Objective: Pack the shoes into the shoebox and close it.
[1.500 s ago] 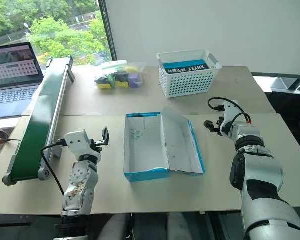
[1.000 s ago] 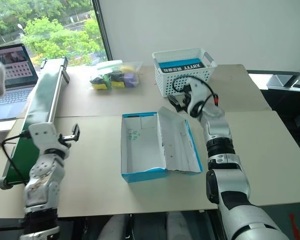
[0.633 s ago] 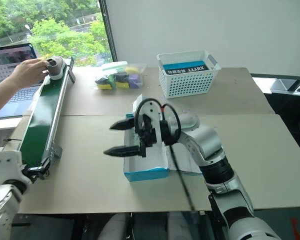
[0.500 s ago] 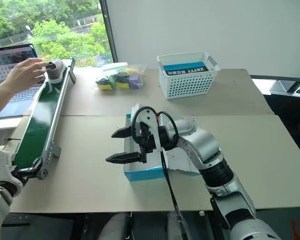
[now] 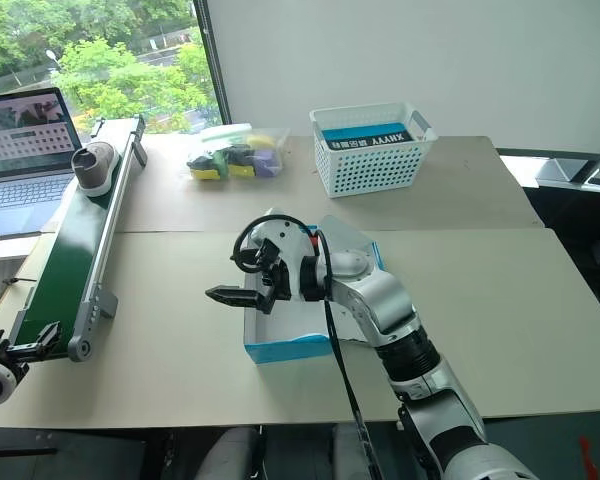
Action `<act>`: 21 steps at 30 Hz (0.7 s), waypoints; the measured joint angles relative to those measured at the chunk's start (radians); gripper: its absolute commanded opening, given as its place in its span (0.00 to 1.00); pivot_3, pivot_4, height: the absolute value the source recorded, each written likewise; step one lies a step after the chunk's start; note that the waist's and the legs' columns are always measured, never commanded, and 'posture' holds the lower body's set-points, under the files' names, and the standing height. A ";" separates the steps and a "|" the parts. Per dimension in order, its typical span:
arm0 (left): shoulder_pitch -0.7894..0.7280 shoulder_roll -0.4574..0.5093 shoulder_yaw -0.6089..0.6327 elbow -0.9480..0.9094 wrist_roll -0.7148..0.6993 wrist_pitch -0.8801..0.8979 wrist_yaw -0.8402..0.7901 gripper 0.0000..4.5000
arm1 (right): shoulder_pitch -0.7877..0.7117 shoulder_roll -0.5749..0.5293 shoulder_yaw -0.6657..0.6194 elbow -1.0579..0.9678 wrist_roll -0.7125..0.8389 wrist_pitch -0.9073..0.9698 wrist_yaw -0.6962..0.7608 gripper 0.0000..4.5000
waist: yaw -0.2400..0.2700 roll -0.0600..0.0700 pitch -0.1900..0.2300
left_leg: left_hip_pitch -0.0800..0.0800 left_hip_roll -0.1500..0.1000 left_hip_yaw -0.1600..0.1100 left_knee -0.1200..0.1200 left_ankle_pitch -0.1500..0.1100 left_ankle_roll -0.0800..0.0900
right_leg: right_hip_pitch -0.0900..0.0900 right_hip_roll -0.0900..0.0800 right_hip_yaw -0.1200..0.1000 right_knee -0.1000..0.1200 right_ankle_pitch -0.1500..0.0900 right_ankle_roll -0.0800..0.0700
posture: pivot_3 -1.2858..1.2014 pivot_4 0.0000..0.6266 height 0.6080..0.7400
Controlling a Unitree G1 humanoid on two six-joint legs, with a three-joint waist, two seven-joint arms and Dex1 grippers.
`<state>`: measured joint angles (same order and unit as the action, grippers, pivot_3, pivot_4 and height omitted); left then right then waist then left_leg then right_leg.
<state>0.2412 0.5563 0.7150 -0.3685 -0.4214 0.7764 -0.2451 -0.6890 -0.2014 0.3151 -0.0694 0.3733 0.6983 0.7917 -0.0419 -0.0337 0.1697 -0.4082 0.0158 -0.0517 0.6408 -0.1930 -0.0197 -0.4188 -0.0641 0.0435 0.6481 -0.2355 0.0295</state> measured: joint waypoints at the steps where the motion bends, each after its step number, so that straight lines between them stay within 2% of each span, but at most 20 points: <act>1: -0.004 -0.001 -0.007 0.010 0.002 -0.001 0.002 0.99 | -0.001 0.000 0.000 0.011 -0.009 -0.001 -0.008 1.00 | 0.000 0.000 0.000 | 0.000 0.000 0.000 0.000 0.000 0.000 | 0.000 0.000 0.000 0.000 0.000 0.000 | 0.52 0.24 0.91; 16: -0.064 -0.014 -0.046 0.079 0.047 -0.057 0.018 0.99 | -0.013 0.076 -0.009 0.024 -0.033 -0.003 -0.094 1.00 | -0.001 0.000 0.000 | 0.000 0.002 0.000 -0.001 0.000 0.000 | -0.001 0.002 0.001 0.000 0.001 -0.001 | 0.52 0.24 0.91; 21: -0.077 -0.036 -0.046 0.078 0.073 -0.160 0.033 0.99 | -0.013 0.089 -0.020 0.062 -0.058 -0.017 -0.136 1.00 | 0.000 0.000 0.000 | -0.001 0.002 0.000 -0.001 0.000 0.000 | -0.001 0.002 0.001 0.000 0.001 -0.001 | 0.52 0.24 0.91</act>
<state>0.1639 0.5204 0.6689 -0.2903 -0.3487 0.6165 -0.2125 -0.7022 -0.1125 0.2951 -0.0072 0.3157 0.6810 0.6561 -0.0421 -0.0338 0.1696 -0.4089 0.0175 -0.0517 0.6398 -0.1931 -0.0200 -0.4202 -0.0623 0.0442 0.6481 -0.2347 0.0281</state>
